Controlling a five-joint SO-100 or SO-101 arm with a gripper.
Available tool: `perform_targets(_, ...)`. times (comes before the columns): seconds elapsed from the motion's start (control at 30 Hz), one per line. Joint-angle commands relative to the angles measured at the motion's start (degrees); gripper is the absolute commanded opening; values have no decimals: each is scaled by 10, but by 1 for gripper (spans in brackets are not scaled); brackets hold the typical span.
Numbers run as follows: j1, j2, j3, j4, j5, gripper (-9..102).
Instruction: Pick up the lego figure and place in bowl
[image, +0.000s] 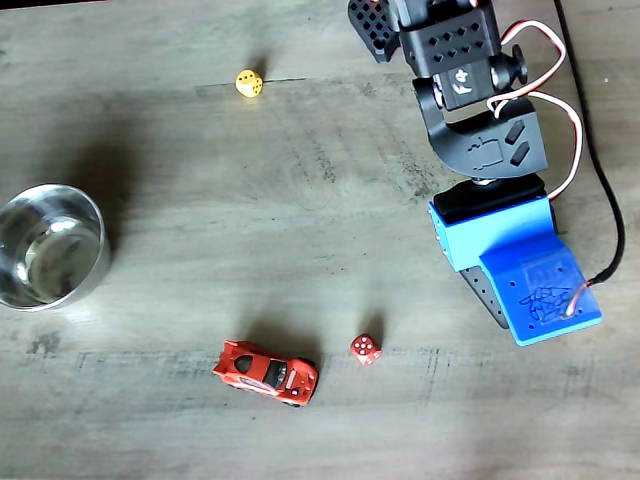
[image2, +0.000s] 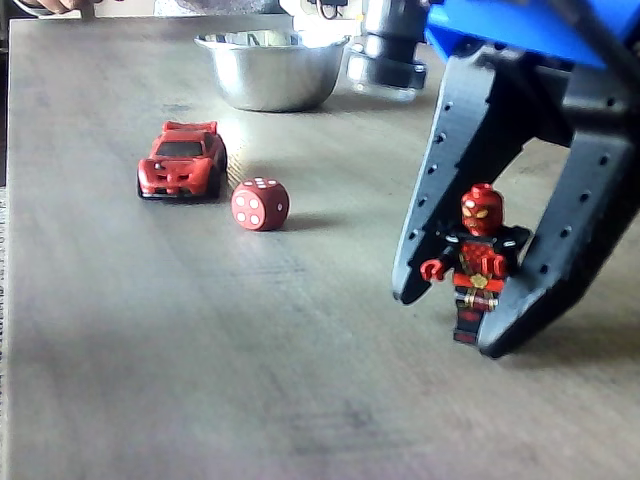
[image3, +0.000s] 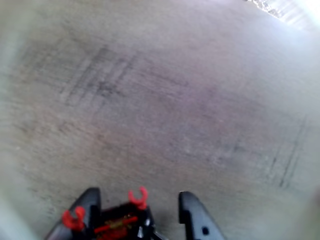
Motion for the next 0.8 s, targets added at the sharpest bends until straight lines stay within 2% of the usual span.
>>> perform_targets(0.0, 2, 5, 0, -3, 3, 18)
perform_targets(0.77, 6, 6, 0, -4, -4, 18)
